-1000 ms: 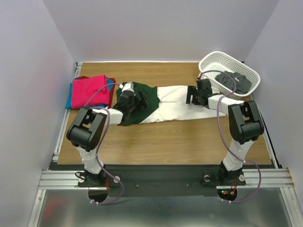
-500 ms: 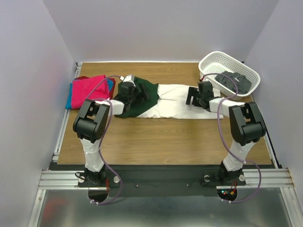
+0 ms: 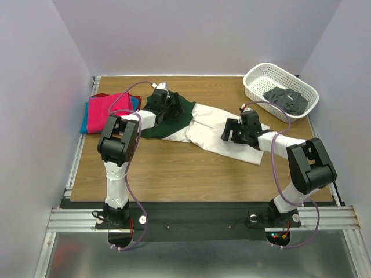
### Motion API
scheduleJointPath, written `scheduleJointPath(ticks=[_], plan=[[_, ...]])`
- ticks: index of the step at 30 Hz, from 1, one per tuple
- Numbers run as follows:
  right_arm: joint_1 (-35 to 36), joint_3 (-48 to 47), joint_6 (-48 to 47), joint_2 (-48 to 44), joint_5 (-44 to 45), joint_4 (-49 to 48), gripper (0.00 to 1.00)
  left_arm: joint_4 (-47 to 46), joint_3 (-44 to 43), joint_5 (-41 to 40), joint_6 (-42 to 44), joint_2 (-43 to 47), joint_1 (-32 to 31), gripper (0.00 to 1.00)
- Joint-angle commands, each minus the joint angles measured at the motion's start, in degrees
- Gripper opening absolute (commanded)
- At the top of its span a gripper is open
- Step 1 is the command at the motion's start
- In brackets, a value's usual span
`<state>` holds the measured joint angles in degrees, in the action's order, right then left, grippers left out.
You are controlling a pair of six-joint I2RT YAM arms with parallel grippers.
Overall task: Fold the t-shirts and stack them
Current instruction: Fold the tshirt
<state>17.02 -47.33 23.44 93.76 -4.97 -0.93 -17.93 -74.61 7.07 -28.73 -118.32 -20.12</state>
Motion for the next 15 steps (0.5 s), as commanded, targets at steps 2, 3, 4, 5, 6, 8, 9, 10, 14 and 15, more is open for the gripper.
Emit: scheduleJointPath(ticks=[2,3,4,5,6,8,9,10,14,15], plan=[[5.21,4.96,4.41,-1.38,-5.31,8.31,0.85,3.52,-7.38,0.66,2.27,-3.13,0.26,0.93],[6.79,5.32,4.77,-1.64,-5.14,8.31,0.85,3.69,-7.92,0.75,2.45,-3.75,0.26,0.93],[7.5,6.1,5.12,-1.91,-4.96,8.31,0.85,3.78,-8.44,0.93,2.63,-4.19,0.26,0.93],[8.72,6.37,5.91,-2.61,-4.87,8.31,0.85,3.96,-9.14,1.1,2.98,-4.63,0.17,0.93],[9.43,6.72,6.17,-3.31,-4.61,8.31,0.85,3.78,-9.5,1.28,3.24,-4.81,0.17,0.93],[10.14,7.25,6.53,-5.58,-4.08,8.49,0.85,3.78,-10.2,1.37,4.47,-4.64,-0.09,0.93],[10.23,7.17,6.53,-6.38,-3.56,9.01,0.85,3.87,-10.29,1.45,4.91,-3.85,-0.27,0.93],[10.14,6.9,6.18,-7.35,-3.03,9.62,0.86,3.87,-10.47,1.63,5.09,-3.24,-0.45,0.93],[10.23,3.75,4.52,-12.89,1.1,13.31,0.86,4.66,-10.12,0.32,5.79,3.25,-1.06,0.93],[10.14,3.22,4.25,-14.81,1.98,13.93,0.87,4.84,-9.51,-0.12,5.79,4.75,-1.15,0.93]])
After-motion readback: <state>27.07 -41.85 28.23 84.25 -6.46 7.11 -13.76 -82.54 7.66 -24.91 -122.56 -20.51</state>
